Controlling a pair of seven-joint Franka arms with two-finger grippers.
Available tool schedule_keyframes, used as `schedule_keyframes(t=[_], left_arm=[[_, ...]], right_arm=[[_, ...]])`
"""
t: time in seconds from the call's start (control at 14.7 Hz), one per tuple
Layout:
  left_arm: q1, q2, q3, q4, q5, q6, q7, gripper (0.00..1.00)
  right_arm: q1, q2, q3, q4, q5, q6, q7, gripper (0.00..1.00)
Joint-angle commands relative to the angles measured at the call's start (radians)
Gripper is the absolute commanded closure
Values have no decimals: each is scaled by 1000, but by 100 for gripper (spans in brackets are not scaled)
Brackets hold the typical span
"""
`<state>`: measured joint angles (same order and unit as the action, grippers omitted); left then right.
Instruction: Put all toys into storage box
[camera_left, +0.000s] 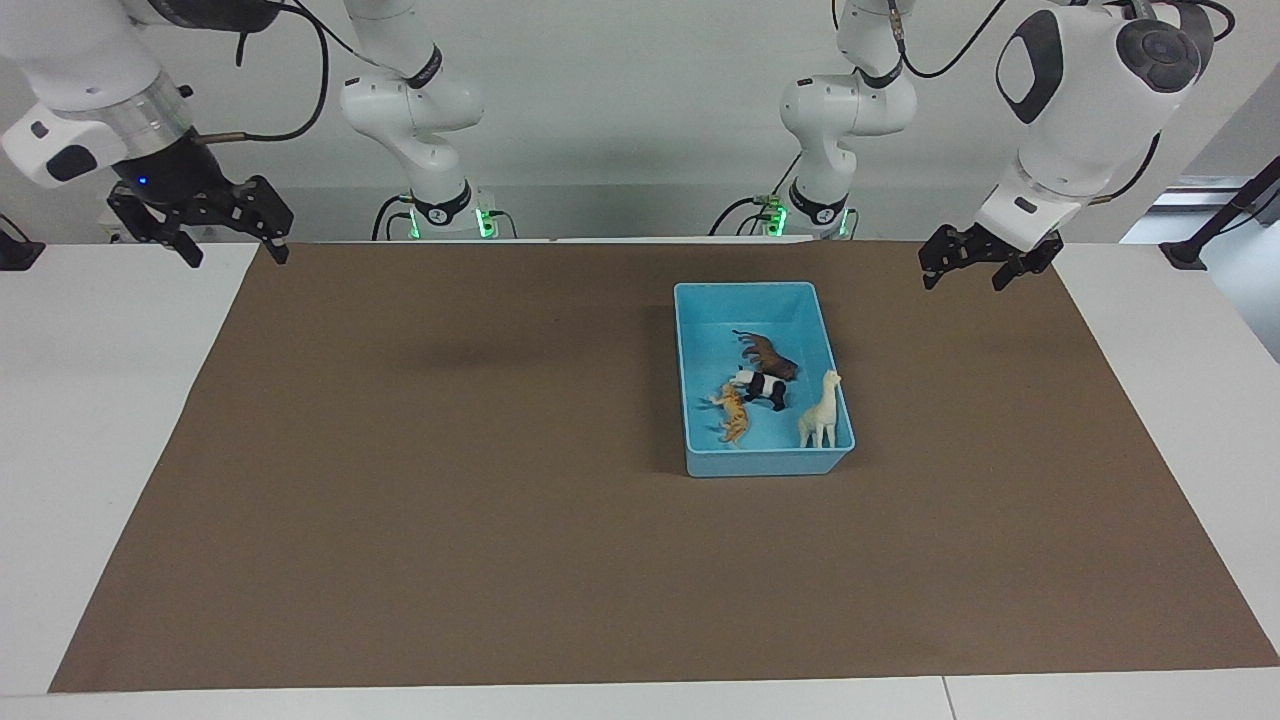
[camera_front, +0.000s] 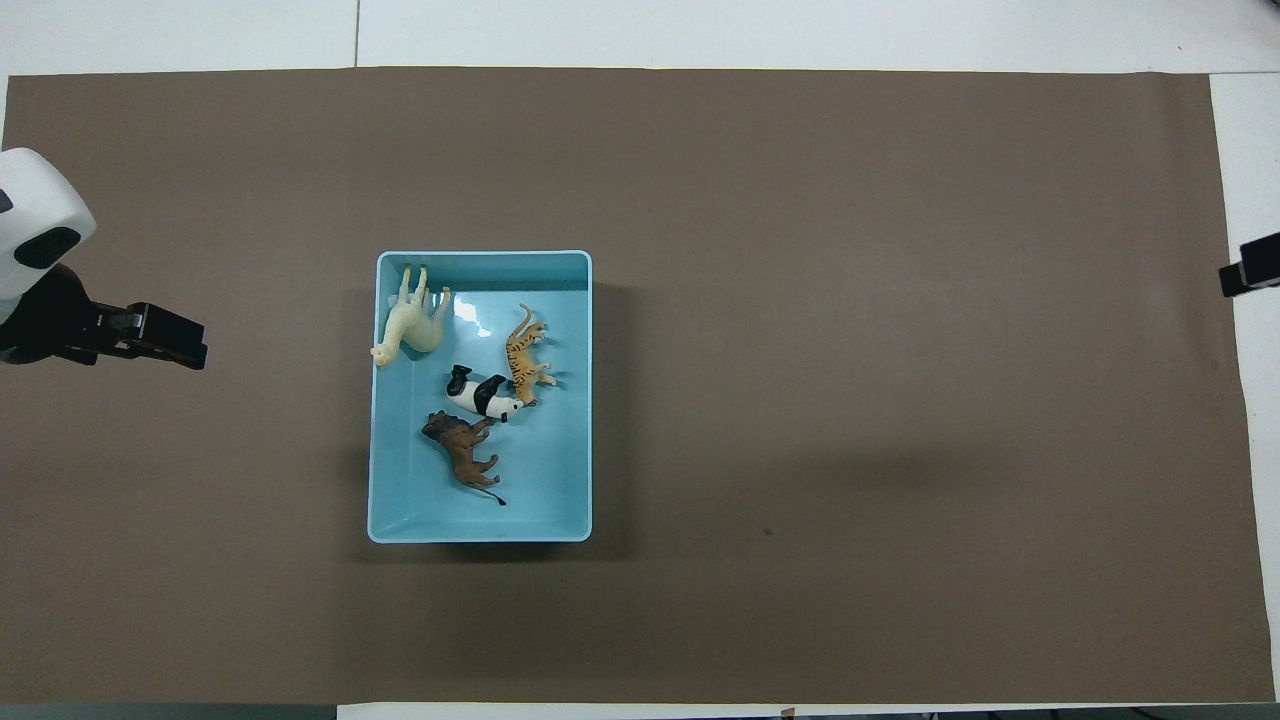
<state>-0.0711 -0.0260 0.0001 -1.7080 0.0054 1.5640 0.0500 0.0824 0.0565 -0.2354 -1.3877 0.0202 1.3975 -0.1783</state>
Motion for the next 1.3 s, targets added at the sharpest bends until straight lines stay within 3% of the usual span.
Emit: schedule_keyframes(t=[0.0,0.27,0.48,1.23], left_arm=[[8,3,-6,14,14,-21,-4,0],[8,4,-6,14,14,-19,-4,0],[8,0,-6,7,14,-18,-2,0],[8,-9,-6,-9,14,-9,-10,0]], right_arm=[[-62,-124,27,-149,-19,21,-44,0],[-173,-176,122,-186,-34,1,-44,0],[-174,-165,126,-169,-72,49,-46,0],[-176,-158,128,-197,-74,31,-52,0]])
